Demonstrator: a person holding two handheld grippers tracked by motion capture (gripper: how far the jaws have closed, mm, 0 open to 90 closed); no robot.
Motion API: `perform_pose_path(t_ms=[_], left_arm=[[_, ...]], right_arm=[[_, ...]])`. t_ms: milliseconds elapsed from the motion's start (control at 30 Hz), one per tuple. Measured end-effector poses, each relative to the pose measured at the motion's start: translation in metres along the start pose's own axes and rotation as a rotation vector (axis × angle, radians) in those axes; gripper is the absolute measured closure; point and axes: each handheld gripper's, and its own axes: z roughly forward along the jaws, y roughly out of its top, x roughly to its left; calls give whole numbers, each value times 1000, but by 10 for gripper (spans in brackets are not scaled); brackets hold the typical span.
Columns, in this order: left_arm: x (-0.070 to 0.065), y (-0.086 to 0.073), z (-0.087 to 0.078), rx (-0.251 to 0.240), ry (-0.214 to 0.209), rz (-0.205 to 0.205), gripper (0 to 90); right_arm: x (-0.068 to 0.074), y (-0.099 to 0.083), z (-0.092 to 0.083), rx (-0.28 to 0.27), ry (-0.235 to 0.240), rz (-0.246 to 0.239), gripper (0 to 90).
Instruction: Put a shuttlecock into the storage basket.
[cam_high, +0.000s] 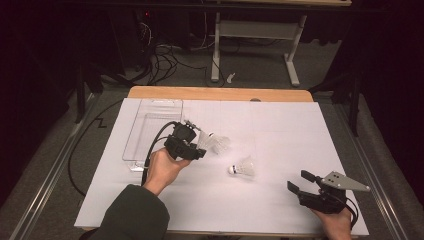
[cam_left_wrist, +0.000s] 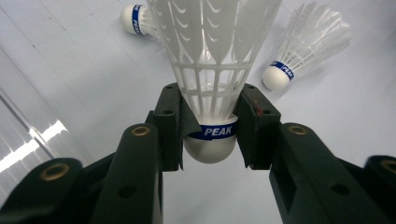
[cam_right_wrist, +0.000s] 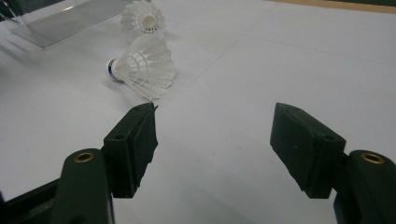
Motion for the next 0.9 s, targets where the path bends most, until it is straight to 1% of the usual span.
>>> perform_pose_path(t_ms=[433, 600, 733, 900], left_arm=[[11, 5, -11, -27, 30, -20, 653], [14, 7, -13, -21, 45, -21, 653], [19, 7, -17, -38, 50, -37, 653], [26, 8, -20, -41, 64, -54, 654]], right_arm=[[0, 0, 0, -1, 0, 2, 320], [0, 0, 0, -2, 0, 0, 320], [0, 0, 0, -1, -1, 2, 320], [0, 0, 0, -1, 0, 2, 320]])
